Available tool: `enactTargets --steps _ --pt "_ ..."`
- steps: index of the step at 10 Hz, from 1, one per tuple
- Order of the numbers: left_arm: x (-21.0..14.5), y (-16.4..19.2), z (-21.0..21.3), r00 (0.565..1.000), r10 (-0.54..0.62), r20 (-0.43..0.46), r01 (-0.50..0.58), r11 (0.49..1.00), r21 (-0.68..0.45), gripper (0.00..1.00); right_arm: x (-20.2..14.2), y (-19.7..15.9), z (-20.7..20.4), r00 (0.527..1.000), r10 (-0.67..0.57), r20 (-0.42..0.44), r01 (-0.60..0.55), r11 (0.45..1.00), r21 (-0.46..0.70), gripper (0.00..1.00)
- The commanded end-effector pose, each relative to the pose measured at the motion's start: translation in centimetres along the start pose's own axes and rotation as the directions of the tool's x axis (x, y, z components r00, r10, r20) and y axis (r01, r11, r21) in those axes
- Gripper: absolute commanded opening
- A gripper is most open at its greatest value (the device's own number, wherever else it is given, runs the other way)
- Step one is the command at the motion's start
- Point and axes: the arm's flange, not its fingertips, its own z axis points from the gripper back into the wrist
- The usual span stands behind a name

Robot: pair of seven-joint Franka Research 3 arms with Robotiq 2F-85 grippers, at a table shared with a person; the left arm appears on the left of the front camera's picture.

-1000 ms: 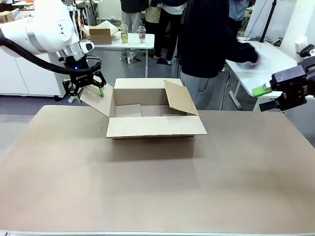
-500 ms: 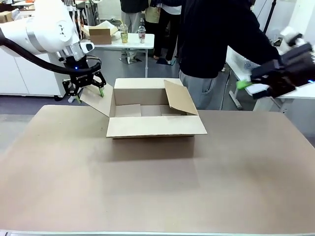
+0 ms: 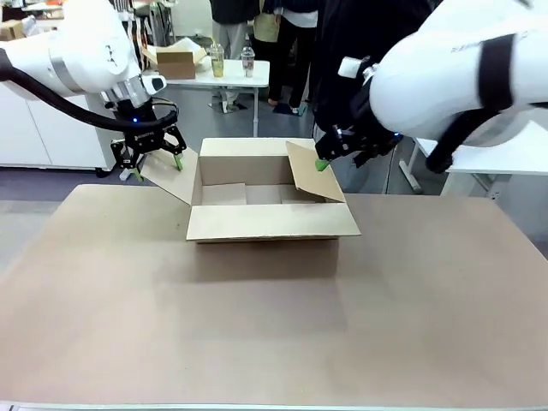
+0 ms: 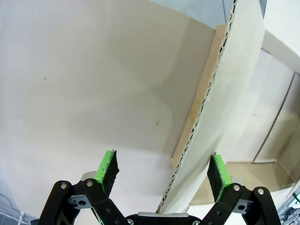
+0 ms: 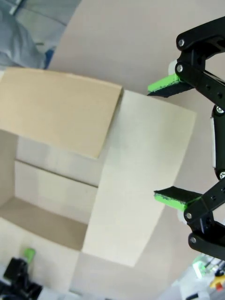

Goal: Pack the gift set into the box.
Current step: Place both hands on the side flaps of the Package Box and spread them outward.

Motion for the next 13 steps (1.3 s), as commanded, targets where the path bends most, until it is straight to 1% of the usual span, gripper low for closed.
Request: enactTargets --steps 1,2,3,5,6,7,8,9,11,12,13 --pt "0.1 -0.1 0.2 1.0 0.012 0.008 -0.012 1.0 0.018 1.0 -0.1 -0.5 0.7 0.997 0.072 -0.006 -0.072 0.995 -0.069 1.0" --pt "0.1 -0.1 0.2 1.0 0.012 0.008 -0.012 1.0 0.018 1.0 -0.3 -1.0 1.4 0.998 0.069 -0.011 -0.069 0.997 -0.024 1.0" --pt "0.1 -0.1 0.2 1.0 0.012 0.008 -0.012 1.0 0.018 1.0 0.1 -0.4 0.0 0.999 0.032 -0.006 -0.032 0.999 -0.025 1.0" --pt "0.1 -0.1 0.2 1.0 0.012 0.008 -0.012 1.0 0.018 1.0 0.1 -0.8 0.6 0.998 0.054 -0.009 -0.054 0.998 -0.028 1.0" --pt "0.1 -0.1 0.2 1.0 0.012 0.008 -0.012 1.0 0.018 1.0 1.2 -0.5 -1.2 0.998 -0.008 -0.057 0.006 0.999 -0.04 1.0" --pt "0.1 -0.1 0.2 1.0 0.012 0.008 -0.012 1.0 0.018 1.0 5.3 1.7 -5.0 0.991 -0.037 -0.132 0.015 0.987 -0.158 1.0" --pt "0.1 -0.1 0.2 1.0 0.012 0.008 -0.012 1.0 0.018 1.0 8.6 4.0 -7.9 0.987 0.009 -0.163 -0.04 0.981 -0.189 1.0" --pt "0.1 -0.1 0.2 1.0 0.012 0.008 -0.012 1.0 0.018 1.0 10.9 5.5 -10.1 0.979 0.009 -0.205 -0.064 0.963 -0.263 1.0" --pt "0.1 -0.1 0.2 1.0 0.012 0.008 -0.012 1.0 0.018 1.0 13.2 6.7 -12.4 0.972 -0.091 -0.219 0.005 0.932 -0.363 1.0" --pt "0.1 -0.1 0.2 1.0 0.012 0.008 -0.012 1.0 0.018 1.0 13.7 7.5 -13.6 0.965 -0.131 -0.227 0.018 0.897 -0.443 1.0" --pt "0.1 -0.1 0.2 1.0 0.012 0.008 -0.012 1.0 0.018 1.0 14.3 8.0 -14.9 0.959 -0.131 -0.252 -0.019 0.857 -0.515 1.0"
